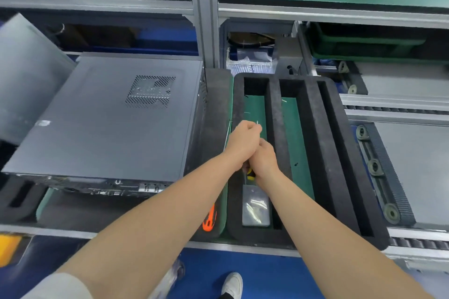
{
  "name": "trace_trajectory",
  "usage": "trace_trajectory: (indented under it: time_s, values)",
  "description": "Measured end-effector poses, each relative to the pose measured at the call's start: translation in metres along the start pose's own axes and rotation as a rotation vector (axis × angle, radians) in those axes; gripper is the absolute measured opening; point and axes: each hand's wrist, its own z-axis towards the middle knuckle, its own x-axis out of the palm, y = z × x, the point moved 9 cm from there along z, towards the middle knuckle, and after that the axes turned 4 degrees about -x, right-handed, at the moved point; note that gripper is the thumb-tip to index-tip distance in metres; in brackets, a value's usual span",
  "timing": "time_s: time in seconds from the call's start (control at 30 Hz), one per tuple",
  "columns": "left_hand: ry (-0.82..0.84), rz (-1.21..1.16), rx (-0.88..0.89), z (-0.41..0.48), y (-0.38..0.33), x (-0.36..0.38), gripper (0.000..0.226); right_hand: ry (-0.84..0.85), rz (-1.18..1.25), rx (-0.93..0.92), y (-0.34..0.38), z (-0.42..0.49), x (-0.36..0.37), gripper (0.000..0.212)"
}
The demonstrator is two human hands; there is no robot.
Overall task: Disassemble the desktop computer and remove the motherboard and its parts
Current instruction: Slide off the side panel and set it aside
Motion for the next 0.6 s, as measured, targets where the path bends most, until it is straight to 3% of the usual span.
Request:
trace_trajectory:
  time_s: [0.1, 0.27, 0.47, 0.6]
  values:
    - [-0.035, 0.064, 0.138, -0.023, -0.031, -0.041, 0.040, 0.018, 0.063, -0.044, 0.028, -0.014, 0.028, 0.040]
    - [-0.102, 0.070, 0.292, -0.064, -0.047, -0.122, 0.030, 0.012, 0.125, -0.086, 0.062, -0.055, 0.067, 0.021]
    - [-0.163, -0.065, 0.317, -0.108, -0.007, -0.214, 0.025, -0.005, 0.130, -0.284, 0.097, -0.121, 0.114, 0.015]
    - [-0.209, -0.082, 0.307, -0.133, 0.032, -0.269, 0.028, 0.041, 0.140, -0.232, 0.089, -0.162, 0.163, 0.010]
